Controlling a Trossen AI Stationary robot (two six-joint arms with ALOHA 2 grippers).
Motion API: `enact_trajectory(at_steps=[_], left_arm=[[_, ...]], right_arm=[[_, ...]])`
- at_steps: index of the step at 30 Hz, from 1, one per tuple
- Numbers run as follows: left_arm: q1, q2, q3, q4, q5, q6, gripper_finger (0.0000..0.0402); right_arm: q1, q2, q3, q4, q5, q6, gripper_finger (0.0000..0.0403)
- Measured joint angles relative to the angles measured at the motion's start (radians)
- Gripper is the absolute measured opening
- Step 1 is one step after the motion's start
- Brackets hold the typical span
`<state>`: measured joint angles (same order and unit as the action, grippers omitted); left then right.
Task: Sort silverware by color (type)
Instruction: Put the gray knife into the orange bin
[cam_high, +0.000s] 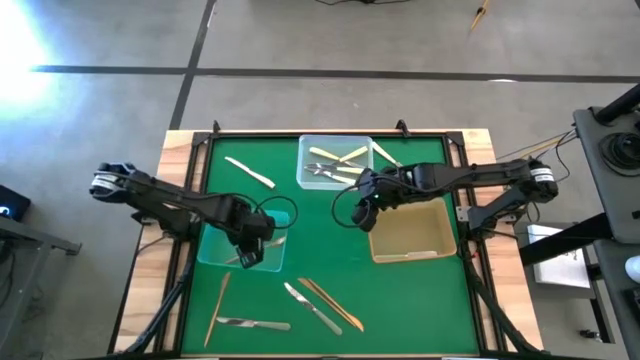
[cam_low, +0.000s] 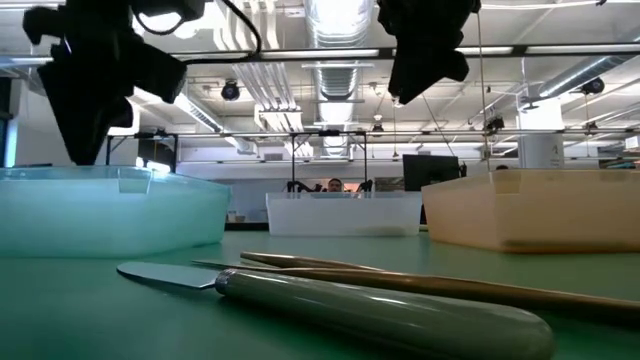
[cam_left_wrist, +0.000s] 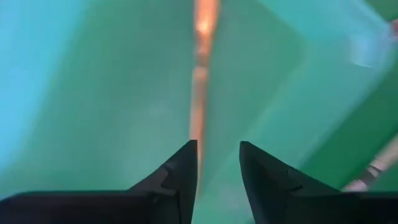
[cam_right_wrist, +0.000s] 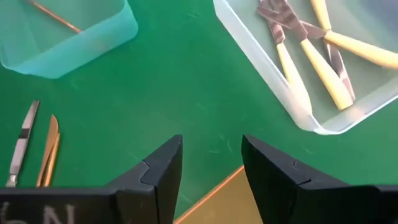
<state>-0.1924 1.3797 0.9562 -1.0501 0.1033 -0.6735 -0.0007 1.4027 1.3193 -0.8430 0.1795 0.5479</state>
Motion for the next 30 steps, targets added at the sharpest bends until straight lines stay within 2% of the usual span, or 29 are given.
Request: enact_trajectory(at_steps=[3, 8, 13, 18, 21, 25, 30], left_arm=[[-0.006, 0.027, 0.058, -0.008, 0.045, 0.0, 0.0106], [-0.051, 0.046, 0.219, 0.005, 0.045, -0.011, 0.0094], [-0.205, 0.097, 0.367, 0.068, 0.043, 0.028, 0.0086], [-0.392, 0.201, 0.42, 0.191, 0.039, 0.163, 0.0086], [-0.457, 0.281, 0.437, 0.253, -0.001, 0.143, 0.0086], [-0.474, 0.396, 0.509, 0.264, -0.05, 0.069, 0.0086], [-0.486, 0.444, 0.557, 0.262, -0.137, 0.039, 0.0086]], right_arm=[[0.003, 0.002, 0.0, -0.008, 0.0, -0.009, 0.0159], [0.003, 0.001, 0.0, -0.044, 0.0, -0.017, 0.0155], [0.003, 0.0, -0.004, -0.089, 0.004, -0.042, 0.0153], [0.003, 0.0, -0.011, -0.113, 0.003, -0.081, 0.0153], [0.003, 0.0, -0.012, -0.12, 0.004, -0.098, 0.0153], [0.003, 0.0, -0.012, -0.12, 0.004, -0.116, 0.0153], [0.005, 0.0, -0.012, -0.135, 0.002, -0.139, 0.0153]])
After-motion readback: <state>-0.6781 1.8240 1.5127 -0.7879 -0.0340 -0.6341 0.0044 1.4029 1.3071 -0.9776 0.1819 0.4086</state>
